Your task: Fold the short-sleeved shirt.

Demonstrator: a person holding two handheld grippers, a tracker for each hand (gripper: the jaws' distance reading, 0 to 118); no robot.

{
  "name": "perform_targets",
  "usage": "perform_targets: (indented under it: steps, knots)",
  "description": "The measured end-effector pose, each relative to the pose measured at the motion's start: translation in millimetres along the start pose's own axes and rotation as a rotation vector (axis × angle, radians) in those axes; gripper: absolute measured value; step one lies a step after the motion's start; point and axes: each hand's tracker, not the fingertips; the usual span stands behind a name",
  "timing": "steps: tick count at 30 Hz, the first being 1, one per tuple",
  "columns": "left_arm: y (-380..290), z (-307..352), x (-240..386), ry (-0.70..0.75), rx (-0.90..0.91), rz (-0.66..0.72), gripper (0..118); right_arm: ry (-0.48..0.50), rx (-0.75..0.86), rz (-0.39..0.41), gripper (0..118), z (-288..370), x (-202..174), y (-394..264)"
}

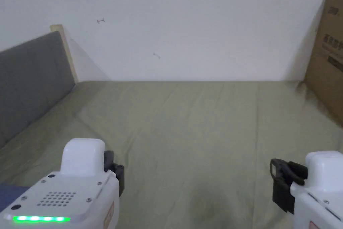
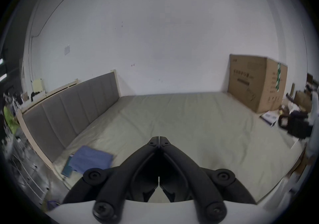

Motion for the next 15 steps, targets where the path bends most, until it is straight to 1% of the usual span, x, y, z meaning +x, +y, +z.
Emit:
perform_targets:
  steps: [2, 4, 5, 6, 8, 9, 11, 15]
  knots:
    - [4, 13, 17, -0.091, 0.062, 0.098, 0, -0.019, 0.024, 0.000, 0, 10, 5, 1]
    - [6, 25, 35, -0.144, 0.123, 0.125, 0, -0.049, 0.046, 0.006, 0, 21, 8, 3]
    - [9, 27, 41, -0.126, 0.117, 0.117, 0, -0.042, 0.049, -0.004, 0, 27, 12, 4]
    - [11, 31, 49, -0.138, 0.131, 0.085, 0, -0.038, 0.060, -0.018, 0, 32, 14, 6]
    - [14, 38, 65, -0.113, 0.148, 0.016, 0, -0.058, 0.090, -0.023, 0, 42, 19, 9]
    - [15, 40, 70, -0.111, 0.164, -0.009, 0, -0.078, 0.112, -0.012, 0, 46, 22, 11]
    - [17, 46, 77, -0.109, 0.167, -0.008, 0, -0.097, 0.130, 0.009, 0, 52, 23, 14]
    - [20, 53, 77, -0.102, 0.188, -0.008, 0, -0.125, 0.166, 0.019, 0, 62, 26, 18]
